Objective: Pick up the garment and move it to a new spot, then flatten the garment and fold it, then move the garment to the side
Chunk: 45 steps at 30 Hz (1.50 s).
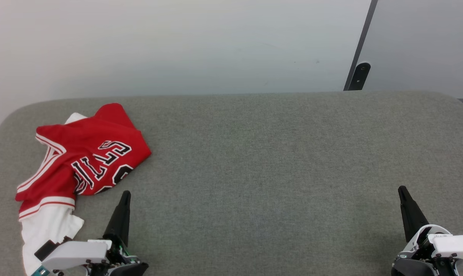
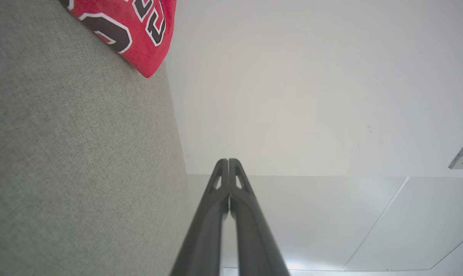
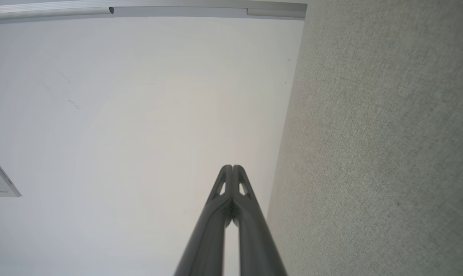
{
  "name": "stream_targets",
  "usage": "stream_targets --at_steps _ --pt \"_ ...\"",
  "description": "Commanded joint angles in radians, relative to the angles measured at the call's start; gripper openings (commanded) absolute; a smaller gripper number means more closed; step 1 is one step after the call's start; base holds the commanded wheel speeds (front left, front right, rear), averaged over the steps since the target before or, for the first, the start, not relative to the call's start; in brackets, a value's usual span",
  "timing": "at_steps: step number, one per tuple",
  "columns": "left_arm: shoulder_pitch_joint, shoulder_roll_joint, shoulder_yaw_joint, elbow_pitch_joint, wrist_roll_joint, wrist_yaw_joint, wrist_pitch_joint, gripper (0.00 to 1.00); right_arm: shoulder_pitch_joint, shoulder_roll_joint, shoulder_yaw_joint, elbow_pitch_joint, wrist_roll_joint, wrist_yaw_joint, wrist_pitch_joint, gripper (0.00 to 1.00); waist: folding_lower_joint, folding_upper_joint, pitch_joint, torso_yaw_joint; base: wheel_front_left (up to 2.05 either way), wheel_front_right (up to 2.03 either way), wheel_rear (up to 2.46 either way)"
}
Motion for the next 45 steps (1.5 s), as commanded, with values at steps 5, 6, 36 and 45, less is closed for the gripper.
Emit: stream_targets --at_steps 5,6,36,45 --pt "-0.010 0.004 0.001 0.001 -0.004 -0.006 0.000 0.00 -0.004 -0.003 -0.001 0.001 0.004 0.008 0.003 0.00 -0.0001 0.0000 0.000 0.000 0.00 0.00 0.00" --pt "-0.010 0.004 0.001 0.001 -0.004 -0.006 0.000 0.00 -0.004 -0.003 -0.001 0.001 0.004 0.008 0.003 0.00 -0.0001 0.0000 0.000 0.000 0.00 0.00 0.00" --pt "0.033 -0.005 -0.015 -0.002 0.014 0.001 -0.022 1.00 0.033 0.004 0.022 -0.002 -0.009 -0.001 -0.024 1.00 0.0000 0.0000 0.000 0.001 0.00 0.00 0.00" --pt "0.053 0.007 -0.040 -0.035 0.068 0.001 -0.063 1.00 0.055 0.000 0.045 -0.023 -0.062 -0.001 -0.063 1.00 0.0000 0.0000 0.002 0.004 0.00 0.00 0.00"
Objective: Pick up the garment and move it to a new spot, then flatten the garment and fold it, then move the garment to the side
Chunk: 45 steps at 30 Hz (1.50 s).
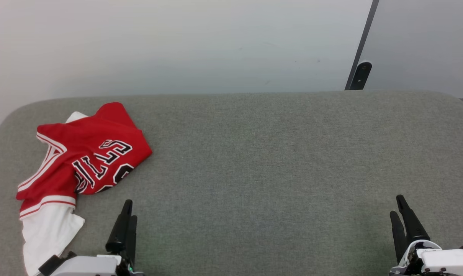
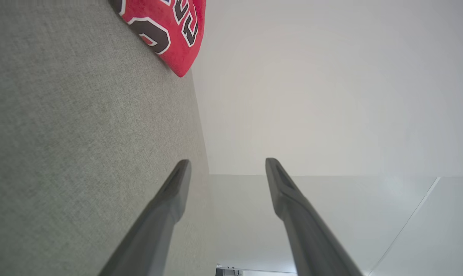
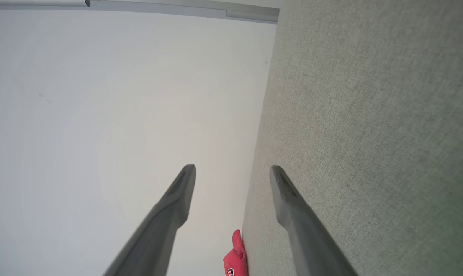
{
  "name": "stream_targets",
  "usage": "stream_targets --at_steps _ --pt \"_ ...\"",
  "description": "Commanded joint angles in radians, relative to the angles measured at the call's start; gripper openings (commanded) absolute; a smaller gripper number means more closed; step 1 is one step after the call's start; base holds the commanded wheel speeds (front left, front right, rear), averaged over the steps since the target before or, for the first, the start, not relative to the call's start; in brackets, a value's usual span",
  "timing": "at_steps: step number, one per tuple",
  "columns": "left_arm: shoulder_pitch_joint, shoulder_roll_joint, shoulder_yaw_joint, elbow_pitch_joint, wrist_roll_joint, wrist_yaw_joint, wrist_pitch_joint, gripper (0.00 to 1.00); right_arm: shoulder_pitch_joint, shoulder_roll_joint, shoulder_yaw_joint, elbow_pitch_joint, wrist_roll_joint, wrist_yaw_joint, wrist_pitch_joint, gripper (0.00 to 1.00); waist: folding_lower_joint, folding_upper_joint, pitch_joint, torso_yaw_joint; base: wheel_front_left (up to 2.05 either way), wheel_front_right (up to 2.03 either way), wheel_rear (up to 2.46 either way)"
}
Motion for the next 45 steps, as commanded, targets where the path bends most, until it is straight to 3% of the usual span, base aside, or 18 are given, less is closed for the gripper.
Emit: stream_targets --at_steps 1,8,26,45 --pt "-0.010 0.010 -0.007 -0.026 0.017 -0.002 -0.009 1.00 -0.004 -0.006 0.009 -0.023 -0.018 0.003 -0.009 1.00 0.0000 0.0000 0.000 0.001 0.00 0.00 0.00" --pt "0.004 0.018 -0.021 -0.042 0.129 -0.002 -0.043 1.00 0.005 -0.018 0.027 -0.036 -0.132 0.003 -0.025 1.00 0.0000 0.0000 0.002 0.005 0.00 0.00 0.00" --pt "0.037 0.004 -0.018 -0.091 0.524 -0.004 -0.113 1.00 0.025 -0.035 0.064 -0.106 -0.567 0.005 -0.057 1.00 0.0000 0.0000 0.007 0.013 0.00 0.00 0.00" --pt "0.074 0.004 -0.052 -0.152 0.899 -0.002 -0.174 1.00 0.050 -0.025 0.086 -0.150 -0.891 0.006 -0.120 1.00 0.0000 0.0000 0.009 0.012 0.00 0.00 0.00"
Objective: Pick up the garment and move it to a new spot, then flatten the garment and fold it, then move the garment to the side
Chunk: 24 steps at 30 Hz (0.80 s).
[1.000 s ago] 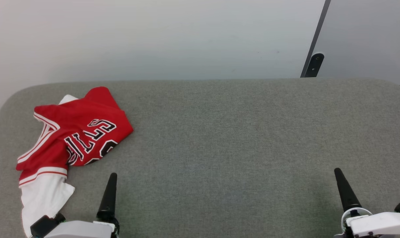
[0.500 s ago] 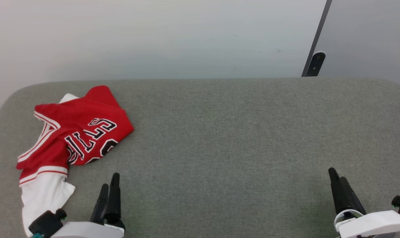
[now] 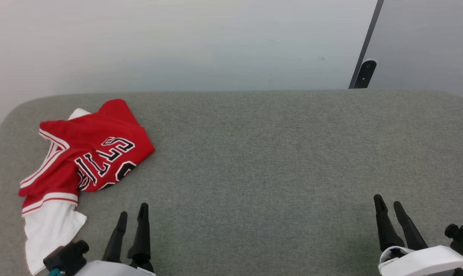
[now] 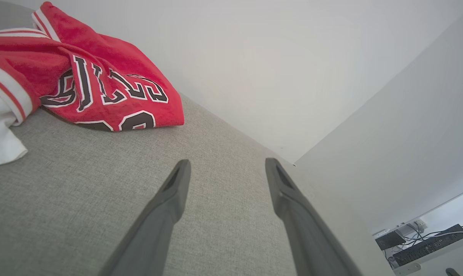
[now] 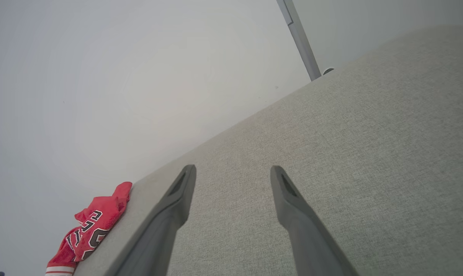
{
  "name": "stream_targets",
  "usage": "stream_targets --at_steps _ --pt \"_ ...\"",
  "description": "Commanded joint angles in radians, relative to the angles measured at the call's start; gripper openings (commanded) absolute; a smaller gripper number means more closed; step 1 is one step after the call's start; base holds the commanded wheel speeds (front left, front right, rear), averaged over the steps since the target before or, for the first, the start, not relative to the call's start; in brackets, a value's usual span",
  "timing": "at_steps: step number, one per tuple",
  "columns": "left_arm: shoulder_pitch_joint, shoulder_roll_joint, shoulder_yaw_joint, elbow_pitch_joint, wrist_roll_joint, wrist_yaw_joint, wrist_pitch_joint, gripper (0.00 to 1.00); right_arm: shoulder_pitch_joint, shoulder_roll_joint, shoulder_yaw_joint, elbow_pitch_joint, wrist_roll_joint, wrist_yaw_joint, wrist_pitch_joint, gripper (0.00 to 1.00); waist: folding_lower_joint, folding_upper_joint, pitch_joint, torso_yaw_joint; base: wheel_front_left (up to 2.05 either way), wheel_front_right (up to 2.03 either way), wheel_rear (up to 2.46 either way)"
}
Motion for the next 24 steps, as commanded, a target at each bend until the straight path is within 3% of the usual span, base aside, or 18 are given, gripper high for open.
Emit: stream_targets --at_steps 1,24 --pt "-0.002 0.005 -0.003 -0.018 0.037 -0.001 -0.011 1.00 0.000 0.000 0.004 -0.019 -0.038 0.006 -0.009 1.00 0.0000 0.0000 0.000 0.001 0.00 0.00 0.00" --pt "0.030 0.007 -0.024 -0.046 0.302 0.003 -0.072 1.00 0.036 0.008 0.004 -0.069 -0.308 0.007 -0.032 1.00 0.0000 0.0000 0.007 0.009 0.00 0.00 0.00"
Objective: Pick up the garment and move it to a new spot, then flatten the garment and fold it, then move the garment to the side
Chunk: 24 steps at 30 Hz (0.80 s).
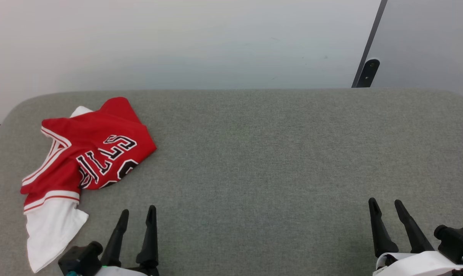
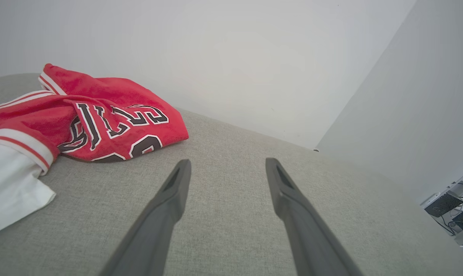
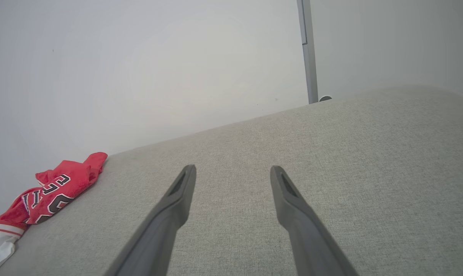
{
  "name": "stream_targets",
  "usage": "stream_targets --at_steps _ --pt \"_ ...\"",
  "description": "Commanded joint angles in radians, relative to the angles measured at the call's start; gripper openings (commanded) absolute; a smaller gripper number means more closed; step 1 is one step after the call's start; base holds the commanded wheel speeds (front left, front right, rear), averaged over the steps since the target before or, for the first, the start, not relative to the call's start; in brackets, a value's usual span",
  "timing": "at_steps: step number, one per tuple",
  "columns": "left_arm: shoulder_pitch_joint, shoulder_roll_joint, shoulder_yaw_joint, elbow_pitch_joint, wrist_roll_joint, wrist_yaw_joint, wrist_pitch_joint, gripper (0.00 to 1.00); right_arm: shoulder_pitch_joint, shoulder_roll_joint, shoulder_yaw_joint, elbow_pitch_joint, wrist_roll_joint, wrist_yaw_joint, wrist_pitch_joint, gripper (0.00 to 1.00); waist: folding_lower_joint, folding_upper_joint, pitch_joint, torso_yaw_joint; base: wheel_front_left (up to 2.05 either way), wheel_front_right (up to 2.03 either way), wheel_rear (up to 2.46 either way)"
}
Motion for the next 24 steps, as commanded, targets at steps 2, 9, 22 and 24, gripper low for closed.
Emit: stream_targets --at_steps 2,9,22,24 --pt "0.004 0.005 -0.002 -0.012 0.040 0.002 -0.014 1.00 0.011 0.003 -0.008 -0.018 -0.042 0.005 -0.012 1.00 0.0000 -0.0001 0.001 0.001 0.00 0.00 0.00" --pt "0.017 0.006 -0.004 -0.003 0.095 0.003 -0.030 1.00 0.022 0.009 -0.016 -0.028 -0.091 0.005 -0.024 1.00 0.0000 -0.0001 0.002 -0.001 0.00 0.00 0.00" --pt "0.031 0.006 -0.008 -0.011 0.183 0.000 -0.054 1.00 0.047 0.011 -0.023 -0.041 -0.158 0.006 -0.047 1.00 0.0000 -0.0001 0.002 0.003 0.00 0.00 0.00" --pt "0.029 0.006 -0.009 -0.024 0.191 -0.001 -0.058 1.00 0.050 0.011 -0.023 -0.045 -0.162 0.006 -0.051 1.00 0.0000 -0.0001 0.004 0.004 0.00 0.00 0.00"
